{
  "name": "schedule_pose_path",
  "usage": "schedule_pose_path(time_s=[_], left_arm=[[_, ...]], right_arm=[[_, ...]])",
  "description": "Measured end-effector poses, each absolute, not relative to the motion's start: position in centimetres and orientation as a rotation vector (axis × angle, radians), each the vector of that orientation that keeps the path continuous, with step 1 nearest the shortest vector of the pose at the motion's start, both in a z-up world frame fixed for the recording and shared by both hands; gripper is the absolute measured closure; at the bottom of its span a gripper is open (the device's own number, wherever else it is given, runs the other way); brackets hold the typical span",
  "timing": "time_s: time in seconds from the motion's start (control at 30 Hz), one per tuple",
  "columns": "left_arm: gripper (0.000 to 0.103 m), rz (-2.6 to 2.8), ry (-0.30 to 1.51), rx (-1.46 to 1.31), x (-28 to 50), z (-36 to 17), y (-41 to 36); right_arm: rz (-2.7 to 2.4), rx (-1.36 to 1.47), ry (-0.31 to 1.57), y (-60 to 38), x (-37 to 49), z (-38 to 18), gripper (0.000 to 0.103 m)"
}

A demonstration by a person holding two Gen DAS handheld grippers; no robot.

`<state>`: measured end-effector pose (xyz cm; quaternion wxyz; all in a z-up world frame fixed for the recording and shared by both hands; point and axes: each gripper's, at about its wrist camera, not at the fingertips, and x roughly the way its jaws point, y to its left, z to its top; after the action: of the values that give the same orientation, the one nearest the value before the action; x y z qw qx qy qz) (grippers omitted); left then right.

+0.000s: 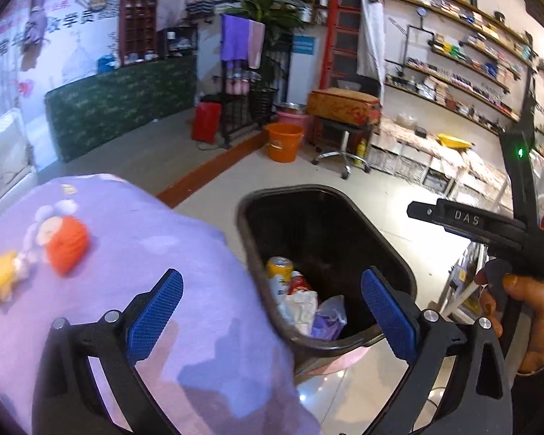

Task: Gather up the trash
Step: 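Move both tools from the bin back over the table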

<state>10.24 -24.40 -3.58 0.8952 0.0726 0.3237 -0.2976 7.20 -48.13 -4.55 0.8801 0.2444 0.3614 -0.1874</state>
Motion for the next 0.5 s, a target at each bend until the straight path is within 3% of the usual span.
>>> schedule_pose_path(time_s=[0.5], left_arm=[[0.006, -0.395, 0.693, 0.061, 10.1, -3.3, -14.5]], right_arm=[[-0.163, 0.427, 0.812, -40.3, 11.1, -4.4, 0.017]])
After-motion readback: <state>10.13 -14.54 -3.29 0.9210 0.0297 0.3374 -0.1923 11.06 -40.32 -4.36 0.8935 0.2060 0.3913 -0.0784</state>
